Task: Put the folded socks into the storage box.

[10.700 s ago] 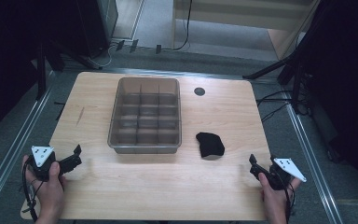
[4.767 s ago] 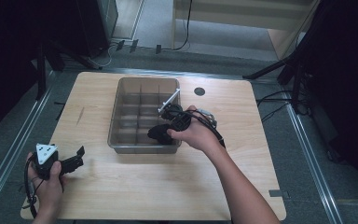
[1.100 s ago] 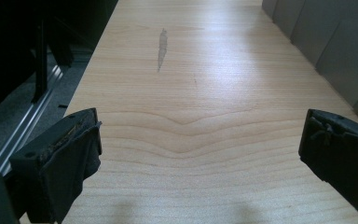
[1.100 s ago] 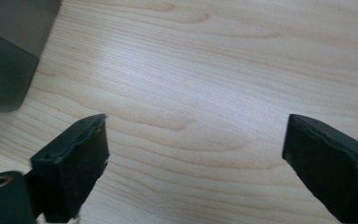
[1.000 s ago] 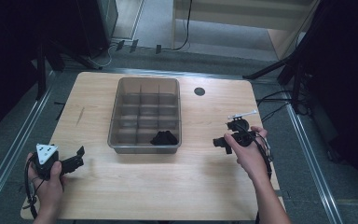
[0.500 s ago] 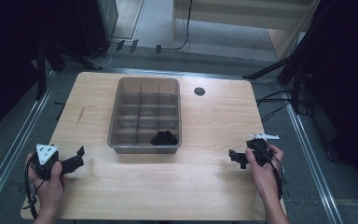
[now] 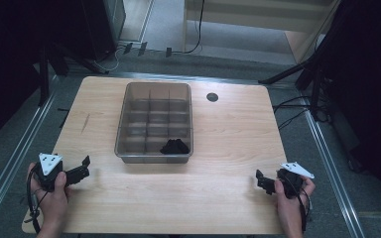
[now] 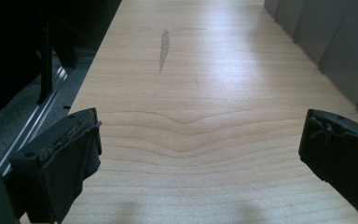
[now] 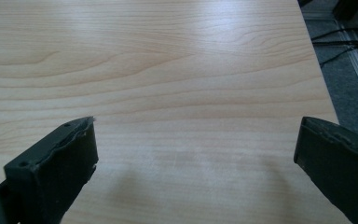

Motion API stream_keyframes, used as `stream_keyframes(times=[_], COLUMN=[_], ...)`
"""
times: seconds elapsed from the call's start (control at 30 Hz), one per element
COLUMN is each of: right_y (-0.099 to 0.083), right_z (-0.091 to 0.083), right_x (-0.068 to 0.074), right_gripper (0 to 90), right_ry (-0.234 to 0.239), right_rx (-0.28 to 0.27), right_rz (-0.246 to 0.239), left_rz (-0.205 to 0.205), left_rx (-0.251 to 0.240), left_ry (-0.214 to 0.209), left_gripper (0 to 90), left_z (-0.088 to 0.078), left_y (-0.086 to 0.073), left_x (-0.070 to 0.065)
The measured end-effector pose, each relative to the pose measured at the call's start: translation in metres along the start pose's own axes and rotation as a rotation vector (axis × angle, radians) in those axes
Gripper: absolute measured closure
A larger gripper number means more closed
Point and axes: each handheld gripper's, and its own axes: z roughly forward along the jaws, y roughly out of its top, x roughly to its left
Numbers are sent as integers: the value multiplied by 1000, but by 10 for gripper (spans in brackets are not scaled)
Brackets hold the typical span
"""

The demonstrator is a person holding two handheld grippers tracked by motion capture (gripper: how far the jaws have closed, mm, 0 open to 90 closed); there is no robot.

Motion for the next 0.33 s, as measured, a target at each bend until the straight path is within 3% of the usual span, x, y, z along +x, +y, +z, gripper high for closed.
stream_keyframes(times=[0.13,0.33], right_y=[-7,-7], right_z=[-3,-4], right_x=[2,5], right_gripper=[0,1], right_ry=[15,32], right_rx=[-26,-47], right_rz=[-11,15], left_rz=[-2,-4], left_rx=[1,0], left_ry=[-3,-1], left_gripper=[0,0], left_z=[0,0], left_y=[0,0], left_x=[0,1])
